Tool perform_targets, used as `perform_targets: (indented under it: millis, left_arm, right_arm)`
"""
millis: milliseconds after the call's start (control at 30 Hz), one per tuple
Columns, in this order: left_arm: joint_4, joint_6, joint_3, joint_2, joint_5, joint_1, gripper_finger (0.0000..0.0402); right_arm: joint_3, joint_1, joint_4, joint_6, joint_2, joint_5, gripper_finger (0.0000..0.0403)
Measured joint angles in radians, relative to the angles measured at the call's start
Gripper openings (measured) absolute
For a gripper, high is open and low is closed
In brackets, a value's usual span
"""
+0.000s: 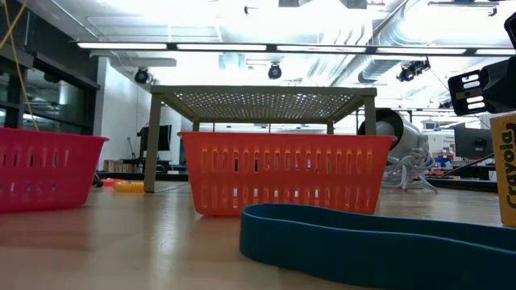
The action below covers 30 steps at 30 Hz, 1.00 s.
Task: Pick & Place Office Desk Supplies
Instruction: Put the green rubber band into the black bin
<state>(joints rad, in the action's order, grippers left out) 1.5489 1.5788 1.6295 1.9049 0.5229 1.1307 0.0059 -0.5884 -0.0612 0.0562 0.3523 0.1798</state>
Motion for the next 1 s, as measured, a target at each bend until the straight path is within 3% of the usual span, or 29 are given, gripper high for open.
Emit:
perform_targets:
  millis: [533, 1000]
  left_arm:
    - [-0.006, 0.292, -0.041, 0.004, -0.207, 0.095, 0.0001]
    - [-0.121, 0.334, -0.171, 0.006, -0.269, 0.119, 0.0001]
  right_arm:
    - [0.0, 0.0, 0.0, 0.0, 0.0, 0.0, 0.0106]
    - [0.0, 0.0, 0.0, 0.0, 0.0, 0.0, 0.0106]
